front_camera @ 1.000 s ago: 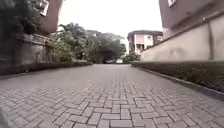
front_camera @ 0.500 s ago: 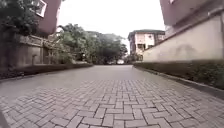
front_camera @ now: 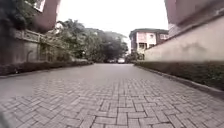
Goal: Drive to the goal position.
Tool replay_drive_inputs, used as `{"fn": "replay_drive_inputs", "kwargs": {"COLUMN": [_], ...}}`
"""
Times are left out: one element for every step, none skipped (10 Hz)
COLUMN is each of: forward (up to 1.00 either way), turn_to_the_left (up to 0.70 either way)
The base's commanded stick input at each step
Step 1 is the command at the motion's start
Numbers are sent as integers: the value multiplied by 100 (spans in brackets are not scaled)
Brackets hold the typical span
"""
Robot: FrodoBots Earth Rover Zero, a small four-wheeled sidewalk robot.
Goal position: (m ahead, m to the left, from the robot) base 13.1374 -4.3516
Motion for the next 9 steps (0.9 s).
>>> {"fn": "replay_drive_inputs", "kwargs": {"forward": [70,70,70,70,70,70,70,70,70], "turn_to_the_left": [0,0,0,0,0,0,0,0,0]}}
